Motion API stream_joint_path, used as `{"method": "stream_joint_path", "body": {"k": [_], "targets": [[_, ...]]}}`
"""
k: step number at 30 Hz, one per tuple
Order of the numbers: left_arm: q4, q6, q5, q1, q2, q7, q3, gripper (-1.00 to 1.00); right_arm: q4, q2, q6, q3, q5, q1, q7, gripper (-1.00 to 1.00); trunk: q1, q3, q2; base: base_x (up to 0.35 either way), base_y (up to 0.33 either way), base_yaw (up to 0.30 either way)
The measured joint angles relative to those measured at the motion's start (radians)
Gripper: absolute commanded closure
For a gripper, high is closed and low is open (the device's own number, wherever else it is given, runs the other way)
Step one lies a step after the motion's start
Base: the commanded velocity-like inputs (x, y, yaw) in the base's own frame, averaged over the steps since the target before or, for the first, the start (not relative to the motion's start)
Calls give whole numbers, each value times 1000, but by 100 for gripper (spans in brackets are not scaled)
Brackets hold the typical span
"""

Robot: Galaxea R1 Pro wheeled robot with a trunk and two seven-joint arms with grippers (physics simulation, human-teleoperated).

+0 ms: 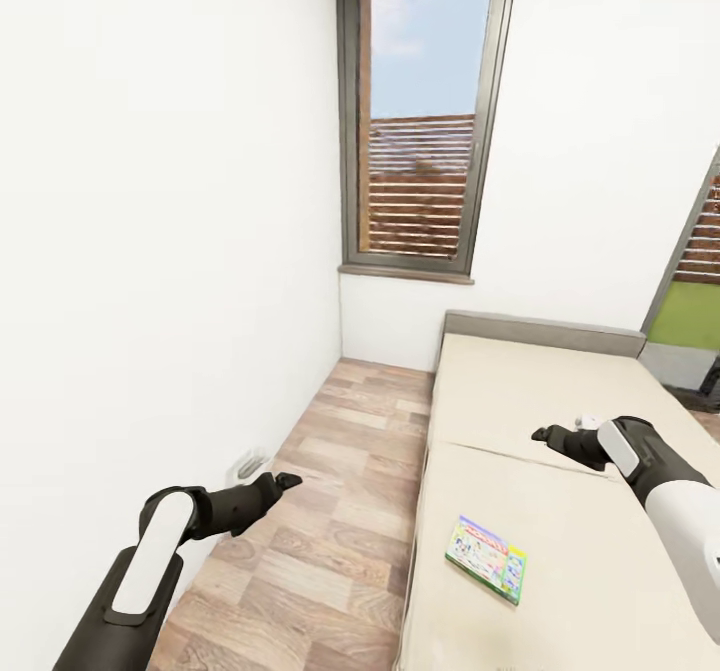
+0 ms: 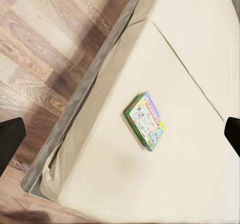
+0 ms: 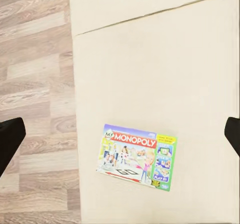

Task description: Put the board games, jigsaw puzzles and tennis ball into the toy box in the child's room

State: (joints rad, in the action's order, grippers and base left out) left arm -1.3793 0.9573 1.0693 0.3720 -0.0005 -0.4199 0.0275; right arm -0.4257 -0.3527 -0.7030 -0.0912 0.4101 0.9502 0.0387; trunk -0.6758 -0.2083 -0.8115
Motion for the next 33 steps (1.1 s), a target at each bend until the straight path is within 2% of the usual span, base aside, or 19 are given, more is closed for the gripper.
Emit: {"method": "stream_joint_path", "body": {"k": [6,7,10,17,25,33], "targets": [[37,-14,-4,3,7,1,4,-100,6,28,1,2,-1,1,0,-100,-23,-20,-42,0,0,-254],[87,-32,-5,16,23,7,7,-100,8,46,2,3,-2,0,0,-100,-27,-24,-49,0,0,-233],[129,-51,-1,28,35,9,5,-100,9,65,2,3,-5,0,0,-100,-38,-36,-70,0,0,-230],[156,-63,0,37,41,11,4,-100,10,86,3,3,-7,-1,1,-100,-65,-65,-119,0,0,-180],[169,-69,0,41,46,13,6,-100,22,122,3,3,-7,-2,1,-100,-96,-94,-175,0,0,-76],[187,-72,7,51,48,16,8,-100,115,139,-14,-2,0,11,2,-100,-127,-121,-231,0,0,-24]]}}
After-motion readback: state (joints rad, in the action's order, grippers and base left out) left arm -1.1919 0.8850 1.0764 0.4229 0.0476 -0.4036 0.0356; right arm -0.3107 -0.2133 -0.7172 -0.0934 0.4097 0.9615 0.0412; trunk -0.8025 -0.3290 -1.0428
